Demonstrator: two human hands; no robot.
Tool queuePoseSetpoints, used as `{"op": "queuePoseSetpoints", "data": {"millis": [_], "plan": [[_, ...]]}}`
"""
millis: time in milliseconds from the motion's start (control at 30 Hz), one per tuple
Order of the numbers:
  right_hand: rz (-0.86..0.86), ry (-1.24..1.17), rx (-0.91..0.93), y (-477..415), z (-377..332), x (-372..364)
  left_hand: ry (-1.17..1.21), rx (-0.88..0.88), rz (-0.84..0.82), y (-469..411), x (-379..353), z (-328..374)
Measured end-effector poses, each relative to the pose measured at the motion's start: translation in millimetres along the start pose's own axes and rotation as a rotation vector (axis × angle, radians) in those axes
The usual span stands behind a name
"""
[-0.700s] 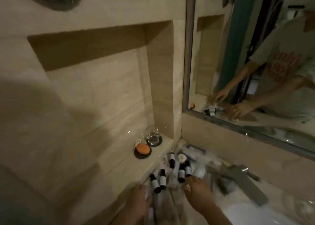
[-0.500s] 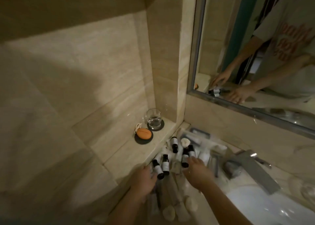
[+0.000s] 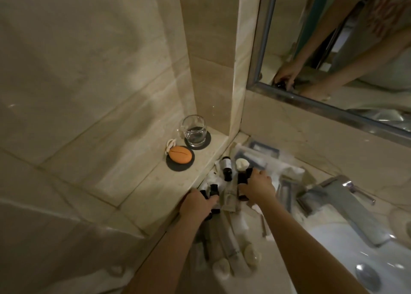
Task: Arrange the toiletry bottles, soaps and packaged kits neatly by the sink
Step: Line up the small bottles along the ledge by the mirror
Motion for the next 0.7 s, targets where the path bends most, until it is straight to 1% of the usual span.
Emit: {"op": "queuePoseSetpoints", "data": {"millis": [167, 267, 300, 367, 433, 567, 700], "plan": [[-0.059, -0.033, -0.028, -11, -5, -1, 0.109, -0.005, -0.067, -3, -4, 4], [-0.109, -0.204, -0.066, -11, -5, -6, 0.102, -0.025, -0.068, -1, -2, 6], [-0.113, -0.215, -0.045, -11, -7, -7, 0.105, -0.031, -0.073, -1, -2, 7], [-0.086, -0.227, -0.003, -10, -10, -6, 0.129, -0.051, -0.106, -1, -3, 9], [-0.048, -0.296, -0.007, -7, -11, -2, 0.141, -0.077, -0.132, -2, -4, 10], [0.092, -0.334, 0.0, 0, 0, 5, 0.199, -0.1, -0.108, 0, 5, 11], [0.182, -0.516, 0.069, 24, 4, 10, 0.265, -0.159, -0.12, 10, 15, 12]]}}
Point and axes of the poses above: each hand's wrist, its own y-axis away from the middle knuckle, its own x-axis out of the back of the hand, z = x × y, the point moved 5 cm from there along -y, towards the middle knuckle, and after that the axes turned 14 degrees about x, right-handed, at the moved point
